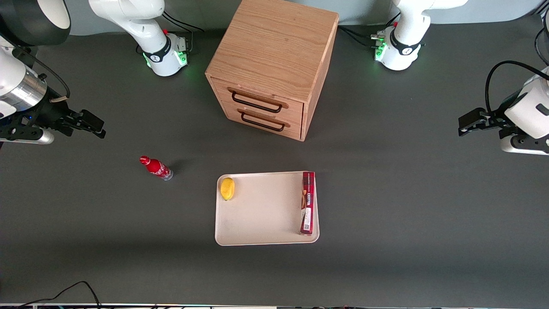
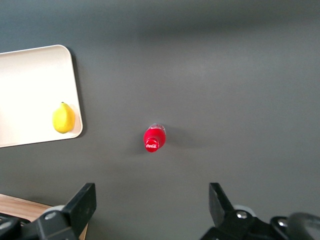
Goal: Place coke bottle on tray
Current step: 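Move the open right gripper down around the red Coca-Cola bottle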
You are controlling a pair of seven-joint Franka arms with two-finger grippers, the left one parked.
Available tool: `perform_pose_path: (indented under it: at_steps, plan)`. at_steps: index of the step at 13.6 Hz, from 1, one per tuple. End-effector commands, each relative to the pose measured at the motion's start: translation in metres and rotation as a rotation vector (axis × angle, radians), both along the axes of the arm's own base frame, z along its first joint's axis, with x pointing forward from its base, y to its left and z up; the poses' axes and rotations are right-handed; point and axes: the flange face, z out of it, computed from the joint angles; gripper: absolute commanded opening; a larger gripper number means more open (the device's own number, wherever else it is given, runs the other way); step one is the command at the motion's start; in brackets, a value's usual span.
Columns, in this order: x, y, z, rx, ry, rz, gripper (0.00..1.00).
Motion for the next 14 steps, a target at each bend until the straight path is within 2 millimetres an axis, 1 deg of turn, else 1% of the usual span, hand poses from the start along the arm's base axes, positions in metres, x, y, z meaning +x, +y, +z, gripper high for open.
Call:
perform_pose_path:
  at_steps: [1, 3, 4, 6, 7, 8, 11, 12, 14]
  plan:
    - [-0.003, -0.001, 0.006, 0.018, 0.027, 0.016, 1.00]
    - [0.000, -0.001, 0.011, 0.019, 0.016, 0.022, 1.00]
    - [0.000, 0.000, 0.011, 0.019, 0.025, 0.019, 1.00]
    - [0.004, -0.002, -0.008, 0.020, 0.070, 0.016, 1.00]
    - [0.011, -0.001, -0.023, 0.022, 0.083, 0.018, 1.00]
    - [0.019, 0.000, -0.046, 0.024, 0.099, 0.025, 1.00]
    - [0.013, 0.005, -0.122, 0.023, 0.036, 0.026, 1.00]
    - [0.011, 0.012, -0.141, 0.024, 0.017, 0.036, 1.00]
    - [0.010, 0.013, -0.169, 0.025, -0.017, 0.037, 1.00]
